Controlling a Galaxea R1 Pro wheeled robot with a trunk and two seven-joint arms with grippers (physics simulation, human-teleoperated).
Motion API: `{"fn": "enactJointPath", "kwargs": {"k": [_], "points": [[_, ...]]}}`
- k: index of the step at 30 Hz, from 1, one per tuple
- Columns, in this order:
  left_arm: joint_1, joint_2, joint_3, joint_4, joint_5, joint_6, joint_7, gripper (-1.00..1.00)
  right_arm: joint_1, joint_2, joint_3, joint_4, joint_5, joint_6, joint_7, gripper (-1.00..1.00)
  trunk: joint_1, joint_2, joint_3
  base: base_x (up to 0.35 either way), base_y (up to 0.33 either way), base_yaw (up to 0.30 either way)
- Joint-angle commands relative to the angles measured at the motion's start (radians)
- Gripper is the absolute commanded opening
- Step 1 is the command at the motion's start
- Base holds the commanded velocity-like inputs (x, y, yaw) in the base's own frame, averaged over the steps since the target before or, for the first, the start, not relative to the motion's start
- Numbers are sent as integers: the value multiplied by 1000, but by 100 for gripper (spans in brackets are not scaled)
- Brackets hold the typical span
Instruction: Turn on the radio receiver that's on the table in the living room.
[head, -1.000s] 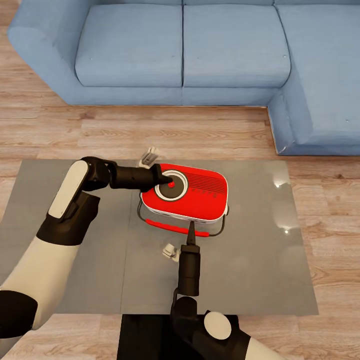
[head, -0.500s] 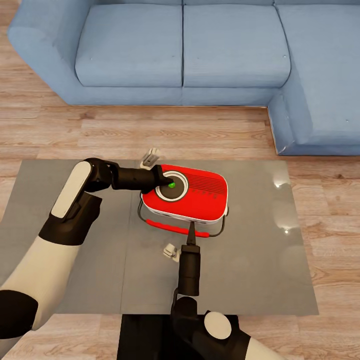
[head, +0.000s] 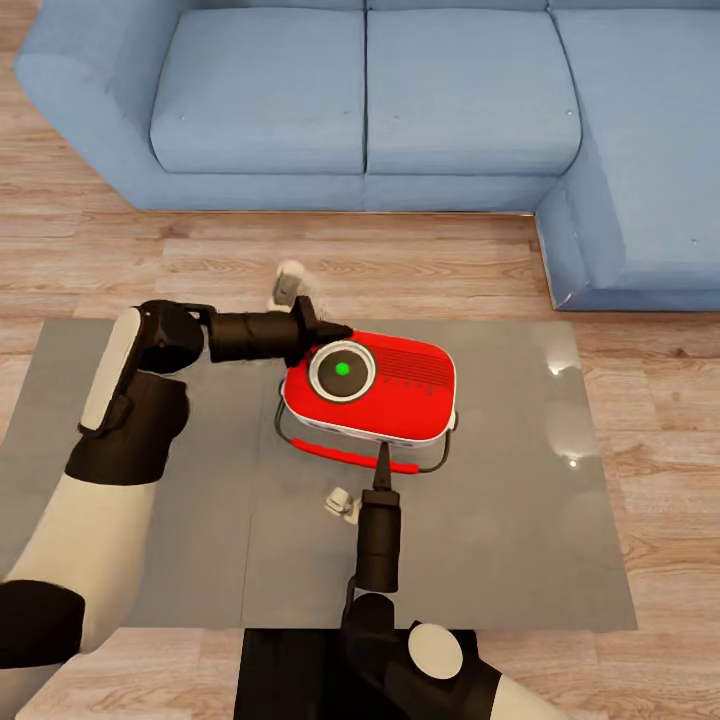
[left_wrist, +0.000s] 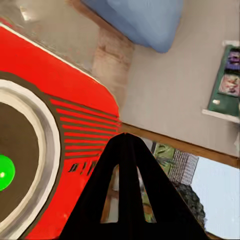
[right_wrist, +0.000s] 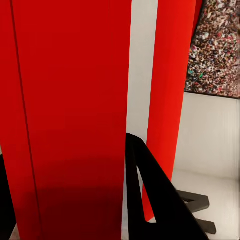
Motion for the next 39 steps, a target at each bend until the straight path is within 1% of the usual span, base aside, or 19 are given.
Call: {"fn": "enactJointPath", "kwargs": {"k": [1,4,7,10,14,15,18,19,22,23,26,27,29,30,31,34,35,38,39], "points": [[0,-3,21,-3,4,2,-17,-100,0,0,0,-1,15,8,0,-100,0,0,0,0,0,0],[-16,-5,47,-8,9,3,-96,-100,0,-1,0,0,14,8,1,-100,0,0,0,0,0,0],[-61,-7,54,-9,11,2,-135,-100,0,-1,-1,0,14,8,3,-100,0,0,0,0,0,0],[-109,-9,57,-10,11,0,-151,-100,0,-1,-4,0,12,8,7,-100,0,0,0,0,0,0],[-130,-7,58,-9,11,-1,-154,-100,0,-2,-13,-5,9,8,11,-100,0,0,0,0,0,0],[-133,-1,62,-8,11,0,-153,-100,0,-2,-44,-22,1,8,17,-100,0,0,0,0,0,0],[-135,20,115,-6,7,2,-146,-100,0,-2,-184,-104,-34,8,72,-100,0,0,0,0,0,0],[-135,37,132,-4,3,2,-132,-100,1,-5,-263,-179,-47,8,180,-100,0,0,0,0,0,0],[-136,54,139,-1,-1,2,-86,-100,-32,-9,-366,-331,-49,8,461,-100,0,0,0,0,0,0],[-136,54,139,0,-1,2,-79,-100,-48,-9,-383,-346,-48,8,501,-100,0,0,0,0,0,0],[-136,55,136,1,-3,1,-39,-100,-188,-30,-480,-390,-53,8,744,-100,0,0,0,0,0,0],[-136,55,134,1,-4,1,-24,-100,-271,-67,-515,-398,-57,8,898,-100,0,0,0,0,0,0],[-136,57,133,1,-5,1,-14,-100,-392,-132,-540,-401,-58,8,1148,-100,0,0,0,0,0,0],[-136,58,133,1,-6,2,-9,-100,-458,-168,-547,-401,-59,8,1282,-100,0,0,0,0,0,0],[-136,59,132,1,-6,2,-6,-100,-492,-187,-549,-399,-59,8,1349,-100,0,0,0,0,0,0],[-136,63,121,4,-18,3,15,-100,-680,-298,-560,-343,-60,8,1744,-100,0,0,0,0,0,0],[-136,69,89,9,-51,10,20,-100,-780,-364,-568,-269,-62,8,2017,-100,0,0,0,0,0,0],[-136,74,42,17,-101,18,22,-100,-841,-421,-573,-202,-84,8,2234,-100,0,0,0,0,0,0],[-136,75,33,19,-108,18,22,-100,-846,-428,-574,-195,-98,8,2254,-100,0,0,0,0,0,0]]}}
